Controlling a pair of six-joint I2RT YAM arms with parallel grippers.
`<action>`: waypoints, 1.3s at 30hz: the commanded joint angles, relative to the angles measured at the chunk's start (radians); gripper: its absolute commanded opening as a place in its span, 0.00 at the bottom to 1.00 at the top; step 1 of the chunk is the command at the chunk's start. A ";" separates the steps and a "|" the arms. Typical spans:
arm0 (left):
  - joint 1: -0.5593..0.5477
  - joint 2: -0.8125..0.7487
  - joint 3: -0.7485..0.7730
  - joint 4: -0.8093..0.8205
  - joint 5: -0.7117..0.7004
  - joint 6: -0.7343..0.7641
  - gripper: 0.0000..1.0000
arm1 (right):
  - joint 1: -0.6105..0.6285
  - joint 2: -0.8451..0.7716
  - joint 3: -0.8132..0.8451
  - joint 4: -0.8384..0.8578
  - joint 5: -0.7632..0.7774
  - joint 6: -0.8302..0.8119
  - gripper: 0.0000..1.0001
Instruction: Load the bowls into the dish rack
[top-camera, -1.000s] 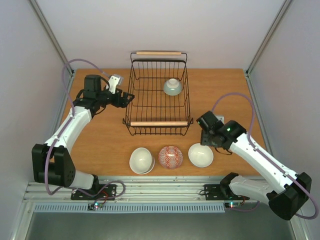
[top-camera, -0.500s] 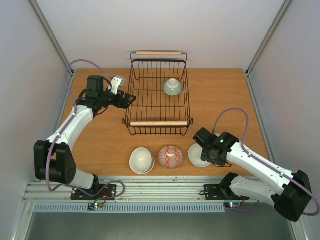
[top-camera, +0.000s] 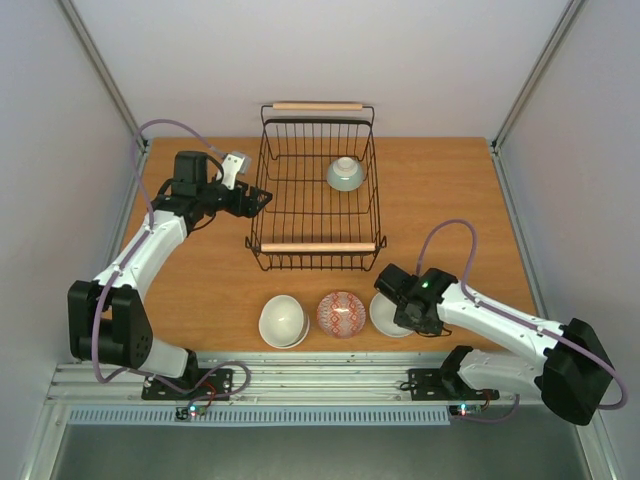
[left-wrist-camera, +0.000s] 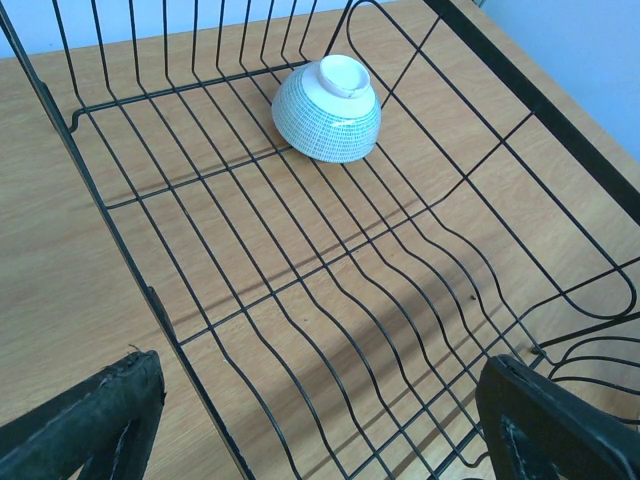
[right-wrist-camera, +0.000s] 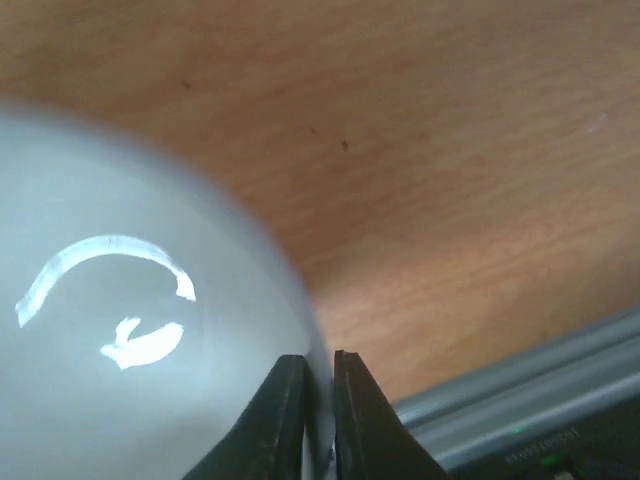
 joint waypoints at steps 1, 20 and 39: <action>-0.005 0.000 0.023 0.004 0.015 -0.004 0.85 | 0.018 0.000 0.002 -0.004 0.023 0.042 0.03; -0.025 -0.026 0.058 -0.053 0.073 0.012 0.84 | 0.035 0.043 0.584 -0.471 0.602 -0.016 0.01; -0.056 -0.035 0.104 -0.075 0.355 -0.025 0.83 | 0.034 0.458 1.070 0.193 0.494 -0.766 0.01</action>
